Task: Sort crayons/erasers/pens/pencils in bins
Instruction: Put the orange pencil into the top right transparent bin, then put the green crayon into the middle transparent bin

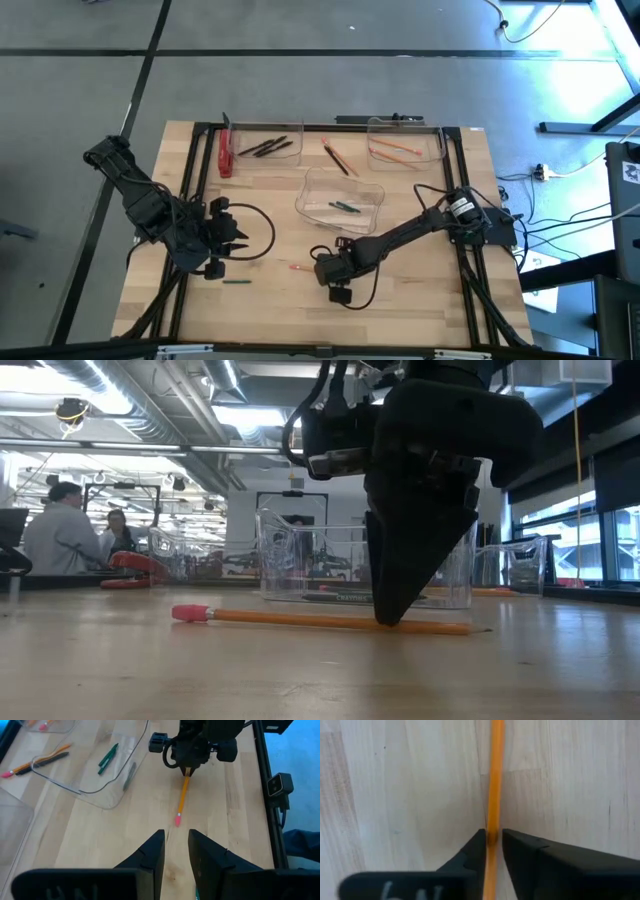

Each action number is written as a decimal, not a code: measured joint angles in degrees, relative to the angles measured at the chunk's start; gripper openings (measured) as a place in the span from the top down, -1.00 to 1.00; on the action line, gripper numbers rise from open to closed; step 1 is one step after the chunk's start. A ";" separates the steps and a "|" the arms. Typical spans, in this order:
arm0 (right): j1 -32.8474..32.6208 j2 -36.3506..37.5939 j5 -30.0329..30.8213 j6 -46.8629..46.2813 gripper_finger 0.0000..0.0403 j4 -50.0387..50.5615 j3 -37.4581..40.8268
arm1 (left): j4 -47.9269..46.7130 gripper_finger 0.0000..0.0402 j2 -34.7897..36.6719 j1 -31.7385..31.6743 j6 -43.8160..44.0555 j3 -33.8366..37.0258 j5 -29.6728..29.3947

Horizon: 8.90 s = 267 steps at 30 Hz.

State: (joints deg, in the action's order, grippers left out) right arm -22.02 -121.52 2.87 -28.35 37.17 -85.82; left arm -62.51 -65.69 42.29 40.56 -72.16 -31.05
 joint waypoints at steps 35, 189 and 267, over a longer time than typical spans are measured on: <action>6.10 -3.99 1.99 15.16 0.41 -24.72 -4.94 | -0.03 0.61 -4.28 0.51 2.79 0.00 0.68; 55.23 3.89 12.41 40.70 0.83 52.70 -39.56 | -0.72 0.61 -4.24 -14.83 2.39 0.00 -7.43; 46.78 34.75 -28.05 60.33 0.37 22.14 -9.57 | 1.29 0.61 -4.74 4.03 22.05 14.23 16.90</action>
State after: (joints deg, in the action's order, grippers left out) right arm 24.76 -86.78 -25.18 31.98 59.31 -95.39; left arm -61.22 -70.43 46.32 62.61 -57.93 -14.15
